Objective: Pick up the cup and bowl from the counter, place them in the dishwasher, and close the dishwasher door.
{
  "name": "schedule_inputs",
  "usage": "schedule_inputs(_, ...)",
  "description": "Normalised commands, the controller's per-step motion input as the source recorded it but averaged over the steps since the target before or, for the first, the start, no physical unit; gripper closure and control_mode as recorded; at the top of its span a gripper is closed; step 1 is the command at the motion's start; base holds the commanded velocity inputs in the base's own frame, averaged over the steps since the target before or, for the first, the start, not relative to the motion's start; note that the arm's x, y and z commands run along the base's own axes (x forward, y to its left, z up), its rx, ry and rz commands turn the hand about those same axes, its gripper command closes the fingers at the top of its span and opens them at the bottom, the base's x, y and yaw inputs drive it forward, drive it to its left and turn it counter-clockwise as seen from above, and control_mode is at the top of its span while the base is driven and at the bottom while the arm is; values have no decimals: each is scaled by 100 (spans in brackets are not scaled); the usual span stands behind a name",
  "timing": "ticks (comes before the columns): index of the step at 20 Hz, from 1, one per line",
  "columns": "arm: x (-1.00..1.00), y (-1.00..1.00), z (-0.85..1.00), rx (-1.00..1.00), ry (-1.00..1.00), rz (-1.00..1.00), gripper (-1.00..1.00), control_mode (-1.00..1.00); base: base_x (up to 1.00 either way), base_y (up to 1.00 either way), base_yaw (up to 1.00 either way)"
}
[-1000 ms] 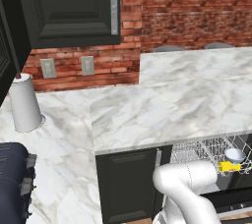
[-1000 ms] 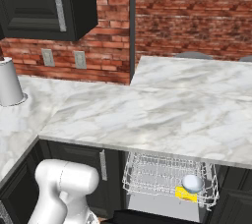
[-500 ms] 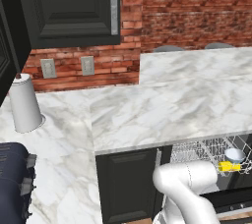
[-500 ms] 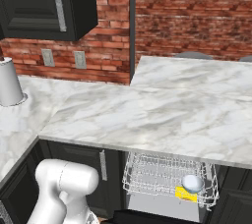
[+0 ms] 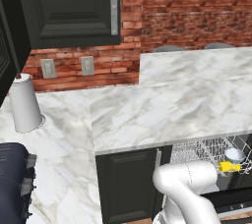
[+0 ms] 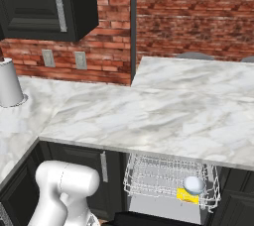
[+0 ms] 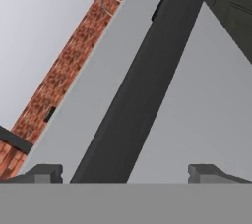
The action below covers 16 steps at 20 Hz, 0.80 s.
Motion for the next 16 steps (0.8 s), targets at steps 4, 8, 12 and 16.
schedule_inputs(4, 100, 0, -2, 0, 0, -4, -100, -100, 0, 0, 0)
schedule_inputs(8, 100, 0, 0, 0, 0, -3, -100, -100, 0, 0, 0)
schedule_inputs(12, 100, 0, 0, 0, 0, -1, -100, -100, 0, 0, 0)
schedule_inputs(16, 100, 0, 0, 0, 0, 0, -100, -100, 0, 0, 0)
